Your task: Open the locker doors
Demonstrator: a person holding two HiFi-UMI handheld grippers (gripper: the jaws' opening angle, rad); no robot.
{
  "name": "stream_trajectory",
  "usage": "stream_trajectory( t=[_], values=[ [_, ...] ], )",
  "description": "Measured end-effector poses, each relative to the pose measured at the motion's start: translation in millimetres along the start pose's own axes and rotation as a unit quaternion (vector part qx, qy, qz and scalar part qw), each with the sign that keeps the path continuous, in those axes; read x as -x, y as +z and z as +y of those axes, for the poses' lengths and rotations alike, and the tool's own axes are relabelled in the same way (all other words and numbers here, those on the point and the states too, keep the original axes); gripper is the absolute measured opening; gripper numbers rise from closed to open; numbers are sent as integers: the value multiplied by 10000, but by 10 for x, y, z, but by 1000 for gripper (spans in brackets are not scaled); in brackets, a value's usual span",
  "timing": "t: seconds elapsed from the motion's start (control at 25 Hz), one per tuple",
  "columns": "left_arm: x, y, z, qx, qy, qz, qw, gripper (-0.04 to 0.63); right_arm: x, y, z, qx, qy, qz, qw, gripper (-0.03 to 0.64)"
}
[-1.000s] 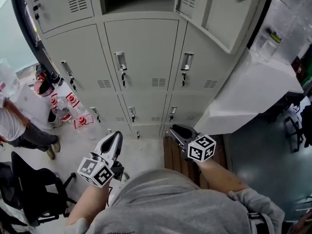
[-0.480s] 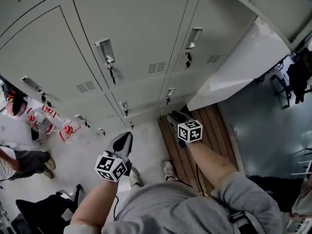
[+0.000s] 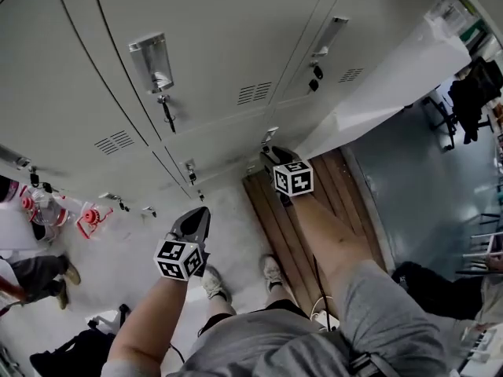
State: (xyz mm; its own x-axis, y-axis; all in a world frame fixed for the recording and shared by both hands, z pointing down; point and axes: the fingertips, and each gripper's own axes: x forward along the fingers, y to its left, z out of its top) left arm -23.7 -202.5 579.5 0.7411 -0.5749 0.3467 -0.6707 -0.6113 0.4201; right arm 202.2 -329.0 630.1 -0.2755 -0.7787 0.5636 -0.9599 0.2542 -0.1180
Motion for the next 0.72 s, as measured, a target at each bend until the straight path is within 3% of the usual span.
stream_trajectory(
  t=[0.32,0.52,0.72],
  values=[
    [-335,-336,-73,452,386,-15,9982,5,-478,199,-312,385,119,-7,9992,207],
    [-511,-475,-265,449,383,87,9982,5,-601,173,-238,607,472,136,9969,213],
    [-799,-545,-468,423,287,183,9985,5,-530,106,-205,742,756,-58,9944,212]
  ],
)
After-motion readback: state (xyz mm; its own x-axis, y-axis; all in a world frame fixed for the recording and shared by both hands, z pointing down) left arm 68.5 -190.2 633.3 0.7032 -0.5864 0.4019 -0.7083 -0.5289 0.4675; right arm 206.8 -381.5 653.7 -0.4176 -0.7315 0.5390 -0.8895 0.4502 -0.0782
